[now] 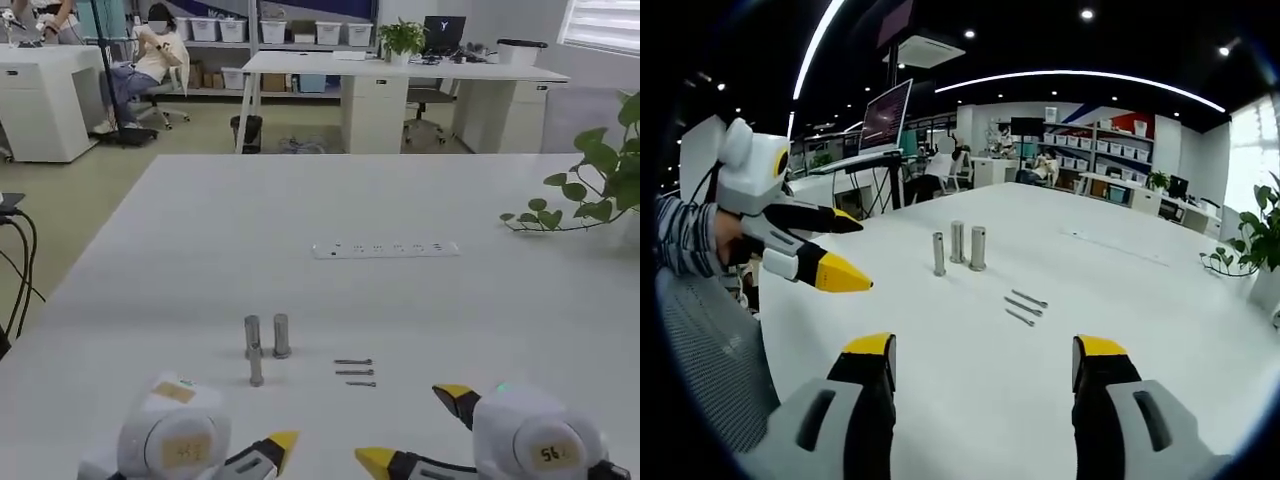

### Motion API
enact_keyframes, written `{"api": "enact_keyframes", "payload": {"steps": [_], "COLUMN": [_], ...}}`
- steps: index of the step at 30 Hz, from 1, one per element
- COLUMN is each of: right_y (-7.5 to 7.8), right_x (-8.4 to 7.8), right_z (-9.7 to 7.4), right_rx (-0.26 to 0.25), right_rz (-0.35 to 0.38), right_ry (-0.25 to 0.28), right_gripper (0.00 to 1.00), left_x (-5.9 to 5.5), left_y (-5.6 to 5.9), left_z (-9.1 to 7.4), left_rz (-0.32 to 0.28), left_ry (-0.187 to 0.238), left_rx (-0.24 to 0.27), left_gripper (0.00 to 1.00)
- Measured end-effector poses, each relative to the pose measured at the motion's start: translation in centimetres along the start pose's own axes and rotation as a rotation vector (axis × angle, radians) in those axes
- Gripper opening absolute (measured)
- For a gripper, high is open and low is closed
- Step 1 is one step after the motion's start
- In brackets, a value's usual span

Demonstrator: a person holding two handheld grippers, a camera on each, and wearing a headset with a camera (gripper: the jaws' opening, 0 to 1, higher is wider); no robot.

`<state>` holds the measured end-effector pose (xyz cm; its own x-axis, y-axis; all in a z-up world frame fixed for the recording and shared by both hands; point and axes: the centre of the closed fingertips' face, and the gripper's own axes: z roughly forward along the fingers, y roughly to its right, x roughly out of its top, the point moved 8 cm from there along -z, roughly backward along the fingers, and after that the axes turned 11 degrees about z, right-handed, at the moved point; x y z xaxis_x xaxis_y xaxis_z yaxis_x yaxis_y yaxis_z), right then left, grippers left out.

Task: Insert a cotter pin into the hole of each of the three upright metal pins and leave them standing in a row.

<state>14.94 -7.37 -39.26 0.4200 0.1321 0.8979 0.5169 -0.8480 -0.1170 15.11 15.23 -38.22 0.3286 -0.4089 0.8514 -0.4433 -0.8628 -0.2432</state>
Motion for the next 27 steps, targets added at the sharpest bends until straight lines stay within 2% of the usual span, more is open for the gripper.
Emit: {"api": "enact_keyframes", "payload": {"steps": [27], "right_y": [-0.06], "right_x": [-0.42], "right_z": [0.14], "right_rx": [0.003], "right_rz": [0.016], "right_ry": [-0.017], "right_gripper": [0.69], "left_x": [0.16], "left_y": [-0.12], "left_z": [-0.18], "left_rz": [0.008], "left_ry": [0.003], "left_rx": [0.007], "left_gripper": [0.72]}}
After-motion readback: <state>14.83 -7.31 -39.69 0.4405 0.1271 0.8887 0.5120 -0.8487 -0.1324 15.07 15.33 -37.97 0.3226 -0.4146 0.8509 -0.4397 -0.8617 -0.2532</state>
